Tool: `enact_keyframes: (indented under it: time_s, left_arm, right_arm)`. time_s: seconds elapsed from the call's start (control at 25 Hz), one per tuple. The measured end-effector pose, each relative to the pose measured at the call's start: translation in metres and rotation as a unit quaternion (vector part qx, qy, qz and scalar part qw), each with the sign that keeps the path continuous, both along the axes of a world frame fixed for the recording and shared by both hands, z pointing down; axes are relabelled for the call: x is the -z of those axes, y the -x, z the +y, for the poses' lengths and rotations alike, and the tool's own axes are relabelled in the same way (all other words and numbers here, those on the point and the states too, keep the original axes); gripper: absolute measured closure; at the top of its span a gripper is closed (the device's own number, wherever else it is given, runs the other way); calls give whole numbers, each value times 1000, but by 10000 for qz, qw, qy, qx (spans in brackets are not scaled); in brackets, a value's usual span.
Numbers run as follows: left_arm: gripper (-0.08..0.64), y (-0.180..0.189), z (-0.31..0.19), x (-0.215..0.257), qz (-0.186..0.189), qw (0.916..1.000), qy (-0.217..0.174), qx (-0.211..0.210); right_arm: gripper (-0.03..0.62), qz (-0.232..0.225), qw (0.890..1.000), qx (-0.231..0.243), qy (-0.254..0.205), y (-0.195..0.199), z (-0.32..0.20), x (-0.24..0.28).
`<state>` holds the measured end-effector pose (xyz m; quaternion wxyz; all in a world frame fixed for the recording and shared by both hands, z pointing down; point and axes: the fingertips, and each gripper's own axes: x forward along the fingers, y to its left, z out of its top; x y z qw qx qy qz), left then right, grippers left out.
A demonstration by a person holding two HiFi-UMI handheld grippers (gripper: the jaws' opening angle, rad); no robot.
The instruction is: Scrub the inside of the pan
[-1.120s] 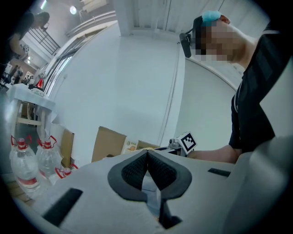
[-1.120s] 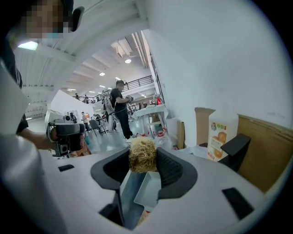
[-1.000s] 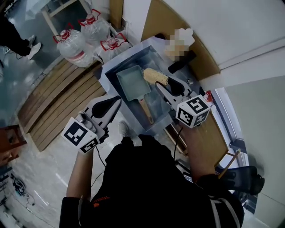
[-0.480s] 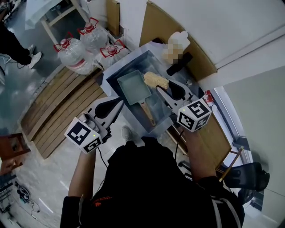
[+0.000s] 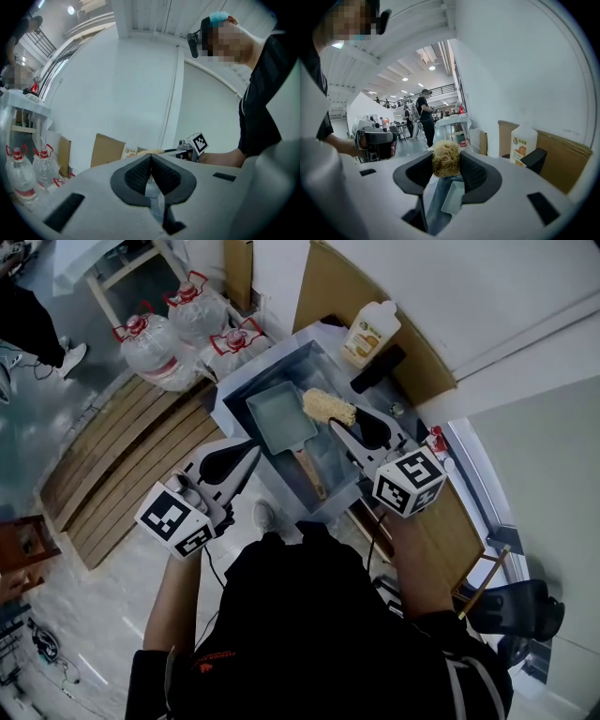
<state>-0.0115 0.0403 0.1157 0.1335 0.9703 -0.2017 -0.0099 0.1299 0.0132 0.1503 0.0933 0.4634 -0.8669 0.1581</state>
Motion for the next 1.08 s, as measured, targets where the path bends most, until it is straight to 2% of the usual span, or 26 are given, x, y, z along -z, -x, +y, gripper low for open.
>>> enact_keyframes:
  time_s: [1.08]
  left_arm:
    - [541,-1,2,-1,75,10000,22,-19]
  right_arm:
    - [420,65,9999,35,81,4,3,-4]
